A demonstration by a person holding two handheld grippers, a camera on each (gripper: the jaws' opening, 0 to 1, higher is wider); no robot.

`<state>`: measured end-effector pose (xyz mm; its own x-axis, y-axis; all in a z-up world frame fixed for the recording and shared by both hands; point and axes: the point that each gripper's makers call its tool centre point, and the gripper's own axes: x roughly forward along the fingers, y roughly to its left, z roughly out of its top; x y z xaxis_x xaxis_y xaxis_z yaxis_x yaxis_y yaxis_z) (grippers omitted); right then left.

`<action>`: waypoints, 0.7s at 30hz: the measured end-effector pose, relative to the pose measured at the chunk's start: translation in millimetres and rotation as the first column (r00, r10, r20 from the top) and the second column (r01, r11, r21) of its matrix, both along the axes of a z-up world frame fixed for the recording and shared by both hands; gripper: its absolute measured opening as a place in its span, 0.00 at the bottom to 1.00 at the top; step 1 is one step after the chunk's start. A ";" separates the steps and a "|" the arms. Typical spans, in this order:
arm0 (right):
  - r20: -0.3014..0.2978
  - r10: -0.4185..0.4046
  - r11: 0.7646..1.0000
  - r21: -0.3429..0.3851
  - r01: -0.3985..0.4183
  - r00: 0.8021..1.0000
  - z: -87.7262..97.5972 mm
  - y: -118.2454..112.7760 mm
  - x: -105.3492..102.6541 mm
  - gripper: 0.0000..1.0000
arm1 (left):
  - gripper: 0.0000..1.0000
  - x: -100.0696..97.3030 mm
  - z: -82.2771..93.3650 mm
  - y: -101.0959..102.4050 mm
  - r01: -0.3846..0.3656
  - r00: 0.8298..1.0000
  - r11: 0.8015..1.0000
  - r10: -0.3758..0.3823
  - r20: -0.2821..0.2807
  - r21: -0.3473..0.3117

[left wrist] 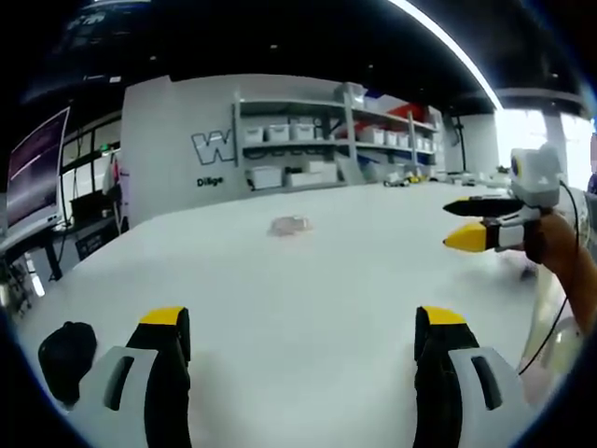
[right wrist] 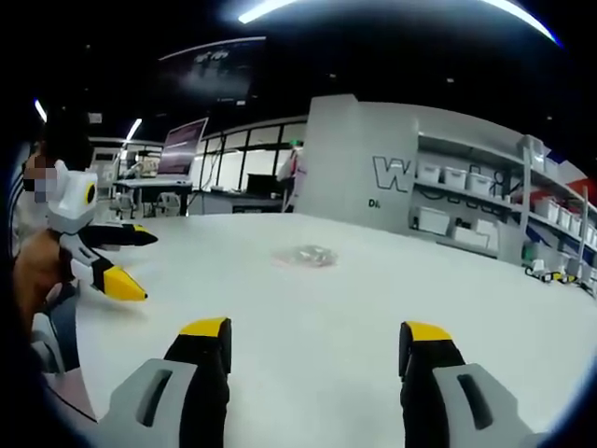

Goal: Open the resealable bag by pulling the two sides of the seal apart until the entire bag opening is separated and visibly accessible.

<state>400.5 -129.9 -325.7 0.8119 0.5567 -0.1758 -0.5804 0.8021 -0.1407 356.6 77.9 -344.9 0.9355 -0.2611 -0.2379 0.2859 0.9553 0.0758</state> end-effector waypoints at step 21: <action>0.005 0.015 1.000 -0.012 -0.015 1.000 1.6 5.3 8.6 0.72 | 1.00 1.1 -0.4 1.0 -0.001 1.000 1.000 0.001 0.000 -0.002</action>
